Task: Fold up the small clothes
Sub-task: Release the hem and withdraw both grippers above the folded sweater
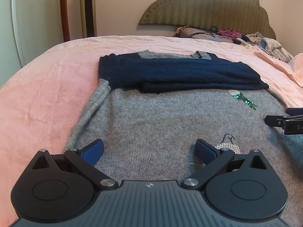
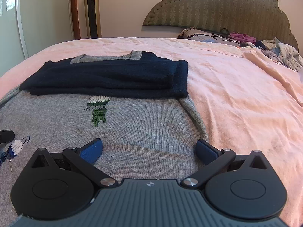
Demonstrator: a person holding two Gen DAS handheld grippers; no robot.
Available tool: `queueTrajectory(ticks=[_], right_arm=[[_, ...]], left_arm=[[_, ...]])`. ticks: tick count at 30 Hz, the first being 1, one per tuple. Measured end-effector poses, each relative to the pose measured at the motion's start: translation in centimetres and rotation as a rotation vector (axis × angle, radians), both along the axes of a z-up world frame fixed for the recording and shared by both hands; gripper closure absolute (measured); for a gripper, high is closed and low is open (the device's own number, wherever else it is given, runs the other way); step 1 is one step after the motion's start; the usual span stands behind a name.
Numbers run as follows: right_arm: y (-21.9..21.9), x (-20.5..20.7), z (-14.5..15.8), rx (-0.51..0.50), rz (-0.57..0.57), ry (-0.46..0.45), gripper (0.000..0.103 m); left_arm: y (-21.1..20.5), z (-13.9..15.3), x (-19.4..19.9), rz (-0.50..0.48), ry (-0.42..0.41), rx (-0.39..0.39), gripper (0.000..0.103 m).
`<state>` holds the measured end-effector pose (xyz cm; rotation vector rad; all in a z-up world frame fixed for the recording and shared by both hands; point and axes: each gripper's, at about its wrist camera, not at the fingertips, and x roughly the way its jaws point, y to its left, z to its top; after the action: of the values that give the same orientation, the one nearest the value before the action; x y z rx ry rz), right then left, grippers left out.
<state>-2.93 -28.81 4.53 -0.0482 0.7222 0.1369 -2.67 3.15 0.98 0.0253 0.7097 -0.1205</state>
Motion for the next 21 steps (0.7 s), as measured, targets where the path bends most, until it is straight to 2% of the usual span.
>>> queueTrajectory(ticks=[6, 21], right_arm=[[0.88, -0.87, 0.15, -0.03, -0.06, -0.006, 0.0], [0.56, -0.57, -0.08, -0.009, -0.061, -0.005, 0.0]], left_arm=[[-0.14, -0.01, -0.02, 0.001, 0.001, 0.006, 0.0], [-0.08, -0.05, 0.02, 0.001, 0.001, 0.003, 0.0]])
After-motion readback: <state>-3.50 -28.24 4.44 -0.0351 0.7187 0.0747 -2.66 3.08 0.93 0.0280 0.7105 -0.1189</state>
